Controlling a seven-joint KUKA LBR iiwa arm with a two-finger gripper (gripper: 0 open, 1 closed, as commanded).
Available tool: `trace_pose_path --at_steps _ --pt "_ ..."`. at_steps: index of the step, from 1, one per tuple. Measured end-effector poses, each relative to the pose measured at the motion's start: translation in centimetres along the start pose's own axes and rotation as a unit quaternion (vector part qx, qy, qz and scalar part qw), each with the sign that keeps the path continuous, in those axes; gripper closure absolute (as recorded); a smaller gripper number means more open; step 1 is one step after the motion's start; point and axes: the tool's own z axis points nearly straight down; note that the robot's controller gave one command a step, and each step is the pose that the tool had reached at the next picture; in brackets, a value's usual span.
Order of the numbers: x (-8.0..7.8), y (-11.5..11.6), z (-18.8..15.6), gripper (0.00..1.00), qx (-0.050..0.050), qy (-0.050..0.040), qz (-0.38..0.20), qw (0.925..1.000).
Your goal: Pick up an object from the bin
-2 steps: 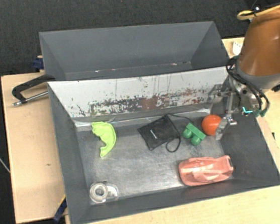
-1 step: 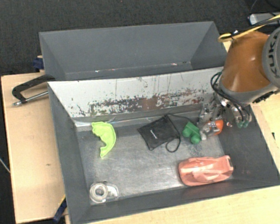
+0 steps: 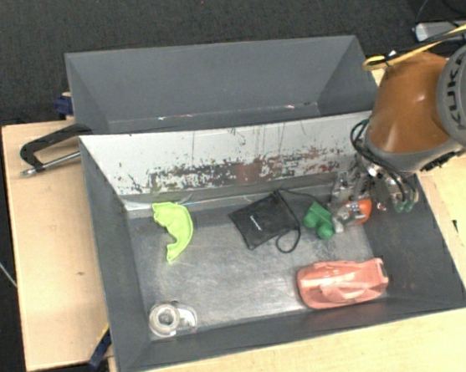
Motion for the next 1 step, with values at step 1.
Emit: trace_pose_path --at_steps 1 --pt "0.00 0.01 0.02 1.00 0.000 -0.0001 0.000 1.0000"
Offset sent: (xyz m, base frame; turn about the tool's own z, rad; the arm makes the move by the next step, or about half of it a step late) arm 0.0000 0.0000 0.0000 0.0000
